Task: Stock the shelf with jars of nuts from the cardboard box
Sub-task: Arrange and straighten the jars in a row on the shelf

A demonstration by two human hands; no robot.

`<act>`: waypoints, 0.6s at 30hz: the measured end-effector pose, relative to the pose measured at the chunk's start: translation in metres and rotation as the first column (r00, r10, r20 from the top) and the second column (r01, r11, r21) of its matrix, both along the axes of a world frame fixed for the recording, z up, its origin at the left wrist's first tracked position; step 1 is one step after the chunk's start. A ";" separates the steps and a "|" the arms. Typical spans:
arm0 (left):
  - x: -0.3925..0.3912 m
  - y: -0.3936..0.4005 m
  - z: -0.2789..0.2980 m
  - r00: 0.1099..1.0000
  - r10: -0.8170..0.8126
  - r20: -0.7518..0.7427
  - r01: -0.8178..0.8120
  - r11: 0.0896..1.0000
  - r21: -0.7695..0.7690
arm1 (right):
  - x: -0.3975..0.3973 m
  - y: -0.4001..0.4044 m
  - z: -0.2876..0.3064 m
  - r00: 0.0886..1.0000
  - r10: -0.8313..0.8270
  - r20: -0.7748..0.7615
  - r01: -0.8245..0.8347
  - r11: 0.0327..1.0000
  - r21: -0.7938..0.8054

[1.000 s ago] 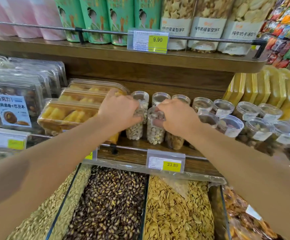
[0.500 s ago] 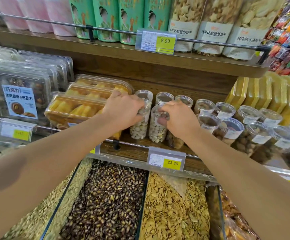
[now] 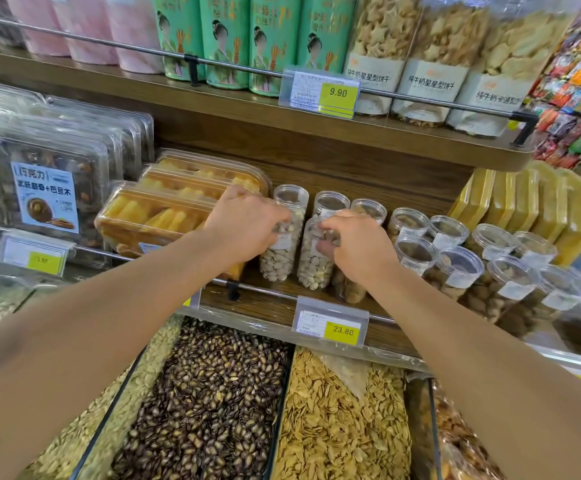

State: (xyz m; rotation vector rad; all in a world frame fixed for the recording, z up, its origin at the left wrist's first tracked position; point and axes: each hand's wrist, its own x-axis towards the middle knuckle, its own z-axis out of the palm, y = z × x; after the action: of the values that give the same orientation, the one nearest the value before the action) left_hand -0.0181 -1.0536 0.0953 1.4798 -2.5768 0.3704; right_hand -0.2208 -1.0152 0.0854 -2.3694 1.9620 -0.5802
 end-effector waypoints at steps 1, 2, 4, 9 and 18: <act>0.001 -0.001 -0.001 1.000 -0.003 -0.010 0.003 1.000 0.004 | 0.000 0.001 0.001 1.000 0.003 -0.003 -0.003 1.000 -0.002; 0.001 -0.001 -0.002 1.000 -0.006 -0.018 0.006 1.000 0.006 | 0.000 0.001 0.001 1.000 0.007 -0.008 -0.007 1.000 -0.005; 0.002 -0.003 -0.004 1.000 -0.013 -0.027 0.013 1.000 0.002 | 0.000 0.002 0.002 0.999 0.015 -0.031 -0.016 1.000 -0.004; 0.009 -0.006 0.006 0.991 -0.100 -0.089 0.100 0.995 -0.002 | 0.001 -0.005 0.019 0.986 0.018 -0.164 -0.007 0.998 0.065; 0.036 -0.027 0.025 0.955 -0.039 -0.296 0.043 0.999 0.006 | 0.018 -0.076 0.041 0.976 0.088 -0.197 -0.056 0.985 0.160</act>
State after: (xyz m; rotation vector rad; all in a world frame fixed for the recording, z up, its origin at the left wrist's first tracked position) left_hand 0.0178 -1.0802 0.1201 1.3649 -2.3707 0.1165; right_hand -0.2030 -1.0908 0.1261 -2.4761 1.9036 -0.1810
